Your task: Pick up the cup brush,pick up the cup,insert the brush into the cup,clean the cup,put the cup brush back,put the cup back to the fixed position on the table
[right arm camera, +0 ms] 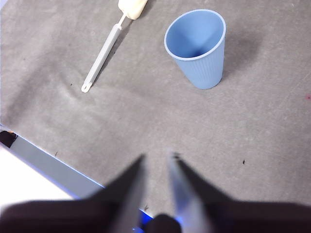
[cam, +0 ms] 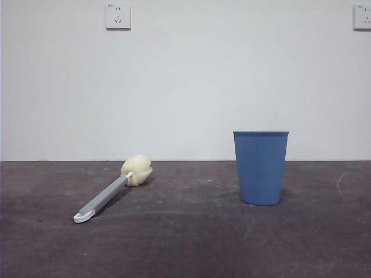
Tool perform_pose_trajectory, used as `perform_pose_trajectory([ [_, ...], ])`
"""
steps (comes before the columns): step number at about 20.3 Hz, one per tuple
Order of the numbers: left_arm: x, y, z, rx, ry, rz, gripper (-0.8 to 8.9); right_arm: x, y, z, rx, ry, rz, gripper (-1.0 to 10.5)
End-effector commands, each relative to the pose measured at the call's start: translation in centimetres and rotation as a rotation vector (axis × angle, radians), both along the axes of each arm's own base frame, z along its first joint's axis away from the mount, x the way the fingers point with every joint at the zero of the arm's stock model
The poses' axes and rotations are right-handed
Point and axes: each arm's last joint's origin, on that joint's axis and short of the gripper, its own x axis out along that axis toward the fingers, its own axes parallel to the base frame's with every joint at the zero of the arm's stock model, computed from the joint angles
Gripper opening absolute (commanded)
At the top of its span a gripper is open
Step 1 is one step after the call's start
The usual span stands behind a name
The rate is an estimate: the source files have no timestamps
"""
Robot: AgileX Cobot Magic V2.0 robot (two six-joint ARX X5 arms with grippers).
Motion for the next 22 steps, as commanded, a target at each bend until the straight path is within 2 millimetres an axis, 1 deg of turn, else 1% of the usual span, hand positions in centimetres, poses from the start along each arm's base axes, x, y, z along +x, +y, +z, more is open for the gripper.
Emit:
perform_pose_trajectory([
  [1, 0.0, 0.0, 0.1, 0.003, -0.009, -0.012, 4.39, 0.0, 0.0, 0.2, 0.005, -0.008, -0.001, 5.0],
  [2, 0.0, -0.1, 0.1, 0.001, -0.007, -0.015, 5.48, 0.0, 0.0, 0.2, 0.015, 0.000, -0.014, 5.6],
  [3, 0.0, -0.1, 0.1, 0.001, -0.010, -0.024, 5.64, 0.0, 0.0, 0.2, 0.027, 0.006, -0.028, 5.7],
  [8, 0.0, -0.3, 0.2, 0.009, -0.025, -0.038, 5.63, 0.2, 0.0, 0.3, 0.028, 0.001, -0.031, 5.7],
  [12, 0.6, -0.3, 0.1, 0.007, -0.007, -0.039, 5.63, 0.2, 0.0, 0.3, 0.026, 0.001, -0.033, 5.7],
  [17, 2.9, -0.8, -0.4, 0.005, 0.056, -0.077, 5.62, 0.4, 0.0, 0.3, 0.029, -0.003, -0.036, 5.7],
  [20, 4.9, -1.6, 0.5, -0.022, 0.070, -0.104, 5.60, 0.6, 0.1, 0.2, 0.040, 0.022, -0.049, 5.7],
  [21, 5.6, -2.0, 1.0, -0.016, 0.062, -0.108, 5.26, 0.7, 0.1, 0.1, 0.040, 0.026, -0.049, 5.7],
  [22, 6.4, -2.5, 1.5, 0.006, 0.052, -0.105, 4.64, 0.7, 0.1, 0.1, 0.041, 0.027, -0.049, 5.7],
])
